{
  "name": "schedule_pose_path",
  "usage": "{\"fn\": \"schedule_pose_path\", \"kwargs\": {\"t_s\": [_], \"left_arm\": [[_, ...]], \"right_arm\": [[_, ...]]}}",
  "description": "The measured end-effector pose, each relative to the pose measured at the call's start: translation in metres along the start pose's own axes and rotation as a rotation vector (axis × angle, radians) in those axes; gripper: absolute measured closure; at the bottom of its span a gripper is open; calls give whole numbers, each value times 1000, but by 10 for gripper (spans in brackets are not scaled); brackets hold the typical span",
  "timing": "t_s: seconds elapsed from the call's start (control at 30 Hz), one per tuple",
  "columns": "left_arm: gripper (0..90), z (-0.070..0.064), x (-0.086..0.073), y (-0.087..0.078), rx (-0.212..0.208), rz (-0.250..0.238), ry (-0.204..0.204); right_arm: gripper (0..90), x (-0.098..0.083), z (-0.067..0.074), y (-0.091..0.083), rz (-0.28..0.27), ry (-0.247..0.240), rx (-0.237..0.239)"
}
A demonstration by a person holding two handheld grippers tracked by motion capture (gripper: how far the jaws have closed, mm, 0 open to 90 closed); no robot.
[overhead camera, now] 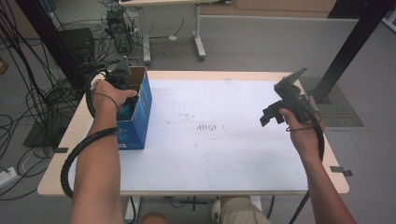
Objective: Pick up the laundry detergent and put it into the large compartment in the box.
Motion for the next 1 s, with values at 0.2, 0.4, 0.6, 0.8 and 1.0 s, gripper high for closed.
{"fn": "schedule_pose_path", "kwargs": {"t_s": [0.2, 0.4, 0.6, 0.8, 1.0], "left_arm": [[370, 0, 0, 0, -2, 0, -2], [370, 1, 0, 0, -4, 0, -2], [368, 1, 0, 0, -6, -1, -1], [366, 2, -1, 0, -6, -3, -6], [362, 2, -1, -1, -8, -4, -4]], "right_arm": [[71, 0, -1, 0, -1, 2, 2], [71, 0, 1, 1, 2, 1, 0], [70, 0, 0, 1, -1, -3, 1], [71, -1, -1, 0, -3, -3, 1], [70, 0, 1, 0, -2, -5, 1]]}}
Point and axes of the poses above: each handheld gripper's, and its own axes: y roughly forward along the jaws, x roughly out of its top, z roughly to its left, the point moved 9 cm from there along y, roughly forward along the jaws, and after that the axes turned 6 degrees about x, right-handed, at the moved point
